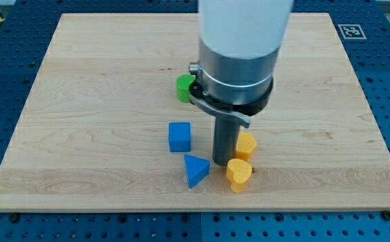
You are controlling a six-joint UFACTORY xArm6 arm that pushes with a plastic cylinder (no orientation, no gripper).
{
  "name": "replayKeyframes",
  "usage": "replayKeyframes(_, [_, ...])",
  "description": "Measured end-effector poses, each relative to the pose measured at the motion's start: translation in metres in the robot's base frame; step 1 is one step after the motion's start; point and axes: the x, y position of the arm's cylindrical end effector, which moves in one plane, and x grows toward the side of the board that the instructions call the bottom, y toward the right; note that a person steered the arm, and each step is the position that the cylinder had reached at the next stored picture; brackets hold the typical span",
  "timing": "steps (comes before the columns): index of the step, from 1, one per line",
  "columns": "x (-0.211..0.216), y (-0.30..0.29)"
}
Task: Place yellow heart towards the bottom right side of the yellow hexagon
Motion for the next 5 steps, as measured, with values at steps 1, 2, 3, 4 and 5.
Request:
replayKeyframes(1, [0.001, -0.014])
replayKeyframes(2, [0.015, -0.023])
replayKeyframes(3, [0.036, -0.018])
replayKeyframes(4, [0.050, 0.015])
replayKeyframes(5, [0.041, 0.059])
